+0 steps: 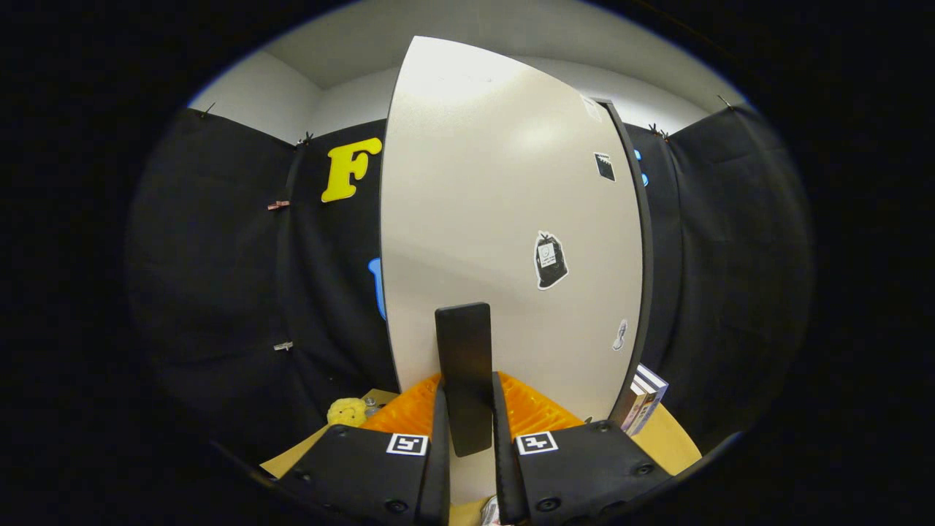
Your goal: Open the shoe cabinet door, grab the shoes and put them into the shoe cabinet, then close the shoe cabinet door.
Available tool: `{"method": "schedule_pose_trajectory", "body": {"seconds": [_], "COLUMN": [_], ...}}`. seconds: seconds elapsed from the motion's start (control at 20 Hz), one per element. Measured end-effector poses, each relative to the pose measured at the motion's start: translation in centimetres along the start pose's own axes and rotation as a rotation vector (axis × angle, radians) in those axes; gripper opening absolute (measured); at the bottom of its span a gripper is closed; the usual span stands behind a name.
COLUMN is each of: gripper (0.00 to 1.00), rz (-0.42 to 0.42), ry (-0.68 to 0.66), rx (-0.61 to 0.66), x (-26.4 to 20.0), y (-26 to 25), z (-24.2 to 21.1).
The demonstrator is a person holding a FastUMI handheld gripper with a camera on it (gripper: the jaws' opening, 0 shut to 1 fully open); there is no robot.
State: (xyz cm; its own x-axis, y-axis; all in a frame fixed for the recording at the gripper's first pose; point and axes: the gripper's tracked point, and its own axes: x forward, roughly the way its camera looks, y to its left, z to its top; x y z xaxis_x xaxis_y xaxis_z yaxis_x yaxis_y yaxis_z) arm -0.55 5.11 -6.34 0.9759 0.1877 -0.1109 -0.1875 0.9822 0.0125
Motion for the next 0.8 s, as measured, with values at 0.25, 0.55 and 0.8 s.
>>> {"method": "schedule_pose_trajectory", "body": {"seconds": [0.25, 0.55, 0.8], "gripper": [0.29, 0.28, 0.28], "rz": [-0.003, -0.062, -0.132], "ry": [0.0, -0.025, -0.025], "rx": [-0.001, -0.002, -0.004], "x": [-3.1, -6.3, -7.5], "y": [-2.8, -6.9, -10.3], "z": [0.1, 0.4, 0.3]}}
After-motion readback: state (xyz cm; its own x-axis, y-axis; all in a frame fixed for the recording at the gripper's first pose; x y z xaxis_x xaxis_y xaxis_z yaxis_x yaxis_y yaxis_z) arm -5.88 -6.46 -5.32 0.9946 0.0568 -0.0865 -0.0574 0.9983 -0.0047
